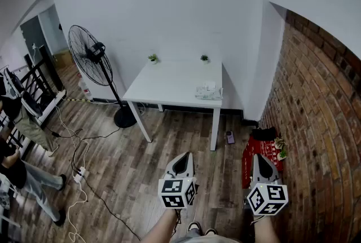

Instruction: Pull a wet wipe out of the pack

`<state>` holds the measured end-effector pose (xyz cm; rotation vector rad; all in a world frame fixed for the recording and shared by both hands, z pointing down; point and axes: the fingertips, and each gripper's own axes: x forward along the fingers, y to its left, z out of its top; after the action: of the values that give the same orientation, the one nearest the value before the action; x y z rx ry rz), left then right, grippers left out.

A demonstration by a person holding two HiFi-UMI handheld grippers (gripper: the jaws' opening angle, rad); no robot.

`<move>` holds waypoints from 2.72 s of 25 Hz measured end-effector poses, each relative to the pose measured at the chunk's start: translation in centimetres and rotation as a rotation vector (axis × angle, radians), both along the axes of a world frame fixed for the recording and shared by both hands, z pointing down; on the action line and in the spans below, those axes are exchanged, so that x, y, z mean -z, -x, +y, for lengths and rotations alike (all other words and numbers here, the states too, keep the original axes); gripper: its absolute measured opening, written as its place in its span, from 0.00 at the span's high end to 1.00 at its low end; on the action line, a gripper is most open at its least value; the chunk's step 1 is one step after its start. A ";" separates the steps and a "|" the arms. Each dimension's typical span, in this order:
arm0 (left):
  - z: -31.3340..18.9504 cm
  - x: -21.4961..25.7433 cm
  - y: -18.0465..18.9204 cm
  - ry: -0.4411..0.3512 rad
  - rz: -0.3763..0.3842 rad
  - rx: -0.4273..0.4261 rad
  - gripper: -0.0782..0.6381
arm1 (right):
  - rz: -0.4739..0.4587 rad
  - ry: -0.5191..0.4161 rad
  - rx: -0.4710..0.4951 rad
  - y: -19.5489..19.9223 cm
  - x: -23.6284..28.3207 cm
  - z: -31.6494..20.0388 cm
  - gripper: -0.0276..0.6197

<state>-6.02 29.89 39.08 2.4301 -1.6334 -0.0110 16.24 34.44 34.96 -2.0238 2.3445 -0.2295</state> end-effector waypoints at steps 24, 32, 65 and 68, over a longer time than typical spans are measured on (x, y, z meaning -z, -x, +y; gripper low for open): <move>-1.5 -0.9 2.2 0.012 0.010 0.049 0.89 | -0.011 0.054 0.038 1.3 -1.6 -1.8 0.89; -1.7 -1.4 3.5 0.017 0.007 0.063 0.89 | -0.023 0.064 0.037 2.0 -2.1 -2.0 0.85; -11.2 -4.4 6.7 0.056 -0.035 0.029 0.89 | -0.076 0.126 -0.048 3.1 -5.8 -10.5 0.78; -13.6 -4.7 6.4 0.062 -0.032 0.041 0.89 | -0.075 0.134 -0.042 2.5 -6.0 -12.8 0.78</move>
<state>-12.44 16.32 43.76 2.3621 -1.6714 0.0718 13.77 21.60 41.00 -2.0791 2.2973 -0.4640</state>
